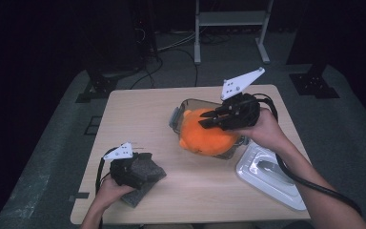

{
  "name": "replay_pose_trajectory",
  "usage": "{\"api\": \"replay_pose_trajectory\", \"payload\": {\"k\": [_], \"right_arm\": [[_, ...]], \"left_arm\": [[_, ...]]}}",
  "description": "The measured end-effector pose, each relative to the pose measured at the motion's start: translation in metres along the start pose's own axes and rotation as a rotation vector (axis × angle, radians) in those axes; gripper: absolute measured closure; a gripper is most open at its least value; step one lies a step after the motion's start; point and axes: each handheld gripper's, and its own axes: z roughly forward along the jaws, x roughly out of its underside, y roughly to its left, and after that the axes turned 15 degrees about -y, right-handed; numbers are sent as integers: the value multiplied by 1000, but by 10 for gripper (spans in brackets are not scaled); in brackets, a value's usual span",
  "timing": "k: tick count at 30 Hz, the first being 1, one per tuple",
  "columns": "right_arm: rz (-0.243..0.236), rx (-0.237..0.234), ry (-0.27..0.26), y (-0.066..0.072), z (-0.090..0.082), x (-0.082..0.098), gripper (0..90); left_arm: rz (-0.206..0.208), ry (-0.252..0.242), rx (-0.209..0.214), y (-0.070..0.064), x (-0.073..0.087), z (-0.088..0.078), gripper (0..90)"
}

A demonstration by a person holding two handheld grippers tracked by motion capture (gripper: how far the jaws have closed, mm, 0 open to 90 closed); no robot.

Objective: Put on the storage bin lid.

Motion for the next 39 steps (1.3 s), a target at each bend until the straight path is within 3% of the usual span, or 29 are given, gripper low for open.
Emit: {"api": "replay_pose_trajectory", "payload": {"k": [9, 21, 39], "right_arm": [[-4, 24, 9, -17, 6, -8, 746], [-5, 49, 5, -37, 15, -10, 746], [53, 98, 14, -75, 32, 14, 746]], "left_arm": [[-5, -23, 1, -1, -1, -3, 67], [-2, -18, 0, -1, -1, -5, 67], [-1, -15, 2, 0, -1, -4, 68]]}}
